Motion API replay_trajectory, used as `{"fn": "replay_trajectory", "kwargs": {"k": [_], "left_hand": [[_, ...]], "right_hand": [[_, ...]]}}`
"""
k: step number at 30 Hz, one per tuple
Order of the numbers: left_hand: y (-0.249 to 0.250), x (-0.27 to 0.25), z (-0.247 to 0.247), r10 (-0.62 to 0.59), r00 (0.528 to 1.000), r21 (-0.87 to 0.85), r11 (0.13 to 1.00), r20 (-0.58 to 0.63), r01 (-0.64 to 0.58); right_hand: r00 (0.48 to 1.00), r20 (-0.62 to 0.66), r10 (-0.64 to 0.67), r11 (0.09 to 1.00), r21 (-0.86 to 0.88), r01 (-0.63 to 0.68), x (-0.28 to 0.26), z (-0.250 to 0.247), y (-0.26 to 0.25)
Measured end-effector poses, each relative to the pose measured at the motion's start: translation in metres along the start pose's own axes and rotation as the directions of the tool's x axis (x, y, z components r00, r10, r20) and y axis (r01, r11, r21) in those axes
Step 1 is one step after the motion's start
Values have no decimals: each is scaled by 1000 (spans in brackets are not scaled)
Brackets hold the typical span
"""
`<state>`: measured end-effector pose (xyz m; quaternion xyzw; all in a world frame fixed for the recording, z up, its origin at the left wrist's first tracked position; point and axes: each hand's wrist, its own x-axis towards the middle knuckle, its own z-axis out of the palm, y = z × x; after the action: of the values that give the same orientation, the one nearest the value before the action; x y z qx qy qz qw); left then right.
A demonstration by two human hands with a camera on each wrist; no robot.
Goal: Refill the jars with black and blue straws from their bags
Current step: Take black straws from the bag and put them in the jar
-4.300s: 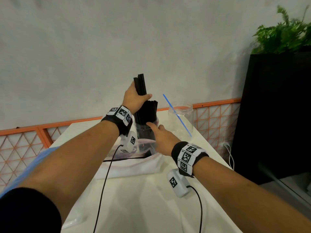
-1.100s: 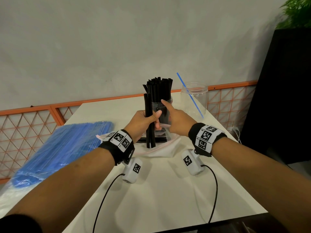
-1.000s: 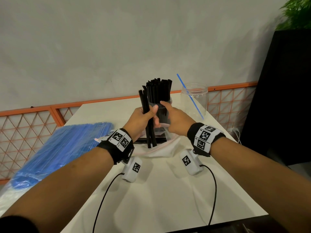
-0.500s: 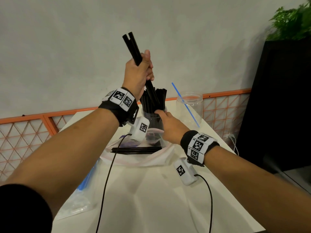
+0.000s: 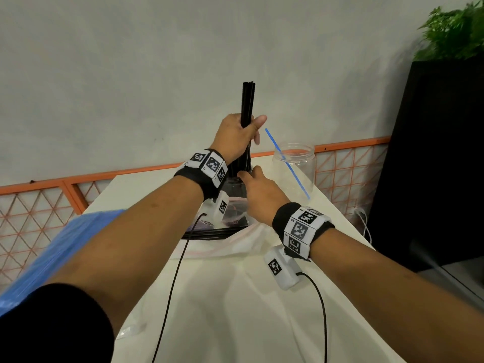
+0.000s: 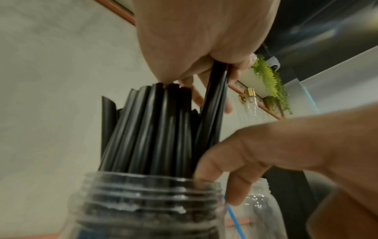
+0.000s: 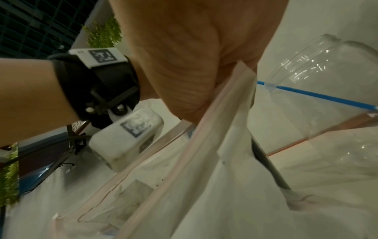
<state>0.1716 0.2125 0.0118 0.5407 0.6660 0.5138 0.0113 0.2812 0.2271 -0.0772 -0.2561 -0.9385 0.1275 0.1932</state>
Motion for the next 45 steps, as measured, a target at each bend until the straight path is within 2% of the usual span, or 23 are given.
{"fn": "replay_trajectory", "kwargs": {"k": [5,7,11,12,14,16,19,24,33,38,40,41,42,43,44,45], "left_hand": [[-23,9,-4,-40,999,230,972,-34,47],[-27,13,-9,-13,998,184,983,-55,23],[-12,32,-28,117,972,39,993,-205,-112],[-7,39,-33,155,969,65,987,-190,-145],[0,48,-38,198,979,241,954,-56,-179],[1,53,-42,154,985,419,891,84,-175],[-7,51,-40,81,982,502,850,171,-157],[-24,42,-32,26,955,601,772,295,-207],[-40,18,-18,-82,910,682,690,406,-243],[-32,7,-12,-137,888,825,452,439,-339],[-21,2,-13,-171,887,853,400,429,-335],[-14,-2,-15,-136,899,853,400,417,-335],[-5,-6,-17,-36,922,837,435,384,-332],[4,-14,-20,106,944,798,510,313,-321],[12,-23,-21,230,950,709,634,210,-310],[20,-36,-25,267,954,557,776,136,-296]], "right_hand": [[1000,-10,-14,1000,-16,14,-1,-1,0],[1000,-13,-20,999,-30,19,-2,0,1],[999,-16,-30,999,-35,29,-1,1,2],[999,-16,-29,999,-31,29,-1,2,2],[1000,-16,-24,999,-27,24,0,3,1],[1000,-14,-19,999,-33,19,1,5,1],[1000,-9,-14,999,-35,14,1,5,2],[1000,4,-11,999,-36,11,1,6,3],[1000,-9,-9,1000,-28,9,1,7,3],[1000,-7,-4,1000,-27,4,1,6,5],[1000,10,6,998,-56,-5,-2,5,6],[1000,16,9,998,-64,-8,-4,6,7],[1000,15,9,998,-57,-9,-6,6,8],[1000,9,13,1000,-28,-13,-8,6,10],[1000,0,24,1000,17,-24,-10,6,12],[999,-5,39,997,61,-38,-10,6,13]]}}
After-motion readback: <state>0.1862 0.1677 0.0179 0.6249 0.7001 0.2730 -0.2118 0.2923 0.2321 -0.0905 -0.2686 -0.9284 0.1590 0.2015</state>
